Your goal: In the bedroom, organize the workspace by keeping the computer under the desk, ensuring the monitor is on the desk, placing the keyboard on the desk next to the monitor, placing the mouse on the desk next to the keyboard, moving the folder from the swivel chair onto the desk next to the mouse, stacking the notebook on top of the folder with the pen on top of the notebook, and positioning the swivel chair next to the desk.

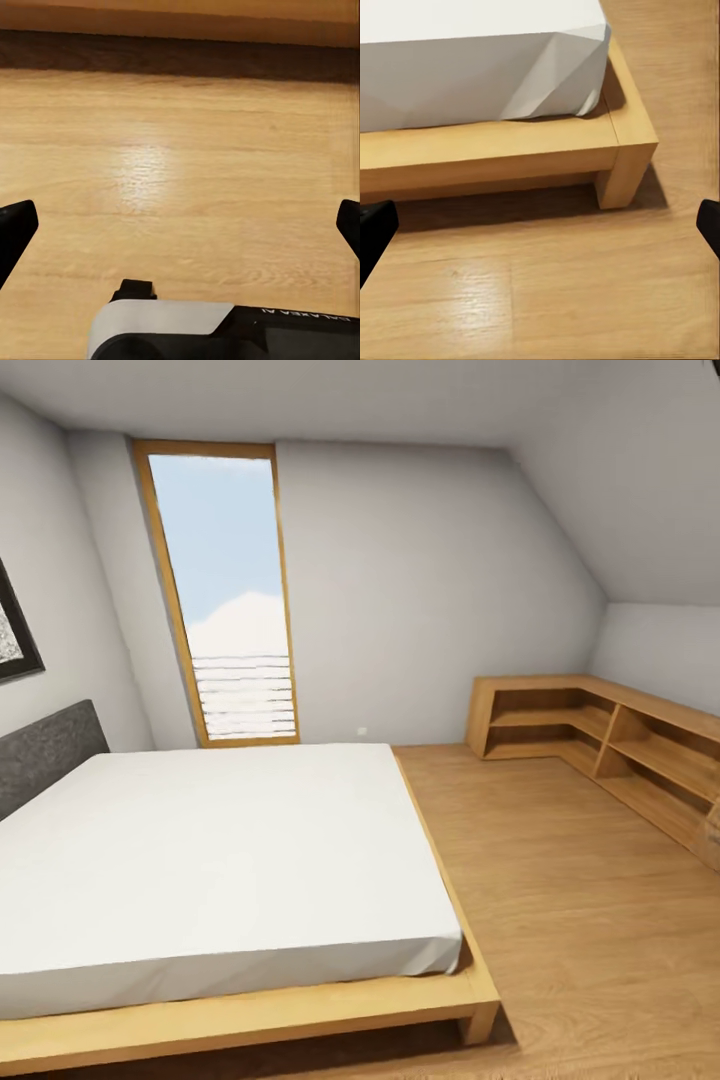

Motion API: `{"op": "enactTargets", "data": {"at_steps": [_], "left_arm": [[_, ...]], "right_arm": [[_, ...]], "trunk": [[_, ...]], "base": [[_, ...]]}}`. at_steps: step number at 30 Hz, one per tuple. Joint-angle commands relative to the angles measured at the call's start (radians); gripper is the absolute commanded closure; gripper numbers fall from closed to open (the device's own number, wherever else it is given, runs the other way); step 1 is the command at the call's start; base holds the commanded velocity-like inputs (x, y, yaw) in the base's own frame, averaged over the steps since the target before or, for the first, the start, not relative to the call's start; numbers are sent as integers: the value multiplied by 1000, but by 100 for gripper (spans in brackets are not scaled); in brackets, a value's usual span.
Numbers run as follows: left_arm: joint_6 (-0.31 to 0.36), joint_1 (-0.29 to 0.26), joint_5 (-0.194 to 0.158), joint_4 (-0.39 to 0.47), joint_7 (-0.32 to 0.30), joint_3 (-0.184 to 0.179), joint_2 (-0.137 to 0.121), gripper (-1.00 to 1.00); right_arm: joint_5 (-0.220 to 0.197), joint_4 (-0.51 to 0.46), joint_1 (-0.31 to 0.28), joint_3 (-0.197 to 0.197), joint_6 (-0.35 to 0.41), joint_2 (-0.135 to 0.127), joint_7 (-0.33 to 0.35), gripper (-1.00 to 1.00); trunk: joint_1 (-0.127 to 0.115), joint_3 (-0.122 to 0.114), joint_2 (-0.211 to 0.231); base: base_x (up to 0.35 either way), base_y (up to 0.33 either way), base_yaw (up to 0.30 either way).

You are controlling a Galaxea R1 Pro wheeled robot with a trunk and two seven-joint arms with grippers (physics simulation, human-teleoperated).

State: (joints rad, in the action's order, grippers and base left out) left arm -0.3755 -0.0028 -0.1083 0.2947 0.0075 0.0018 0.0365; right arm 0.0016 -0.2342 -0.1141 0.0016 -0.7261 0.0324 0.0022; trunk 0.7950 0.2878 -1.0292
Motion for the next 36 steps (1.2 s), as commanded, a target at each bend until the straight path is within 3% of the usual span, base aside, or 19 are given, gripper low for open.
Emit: {"op": "enactTargets", "data": {"at_steps": [1,23,36], "left_arm": [[-3,0,-7,0,0,0,0,-100],[-2,0,-7,0,0,0,0,-100],[-3,0,-6,0,0,0,1,-100]], "right_arm": [[0,1,-1,0,-3,1,0,-100],[0,1,-1,0,2,1,-1,-100],[-2,0,-1,0,4,1,-1,-100]], "trunk": [[0,1,-1],[0,2,-1],[0,18,-1]], "base": [[0,0,-300],[0,0,-284],[0,0,-170]]}}
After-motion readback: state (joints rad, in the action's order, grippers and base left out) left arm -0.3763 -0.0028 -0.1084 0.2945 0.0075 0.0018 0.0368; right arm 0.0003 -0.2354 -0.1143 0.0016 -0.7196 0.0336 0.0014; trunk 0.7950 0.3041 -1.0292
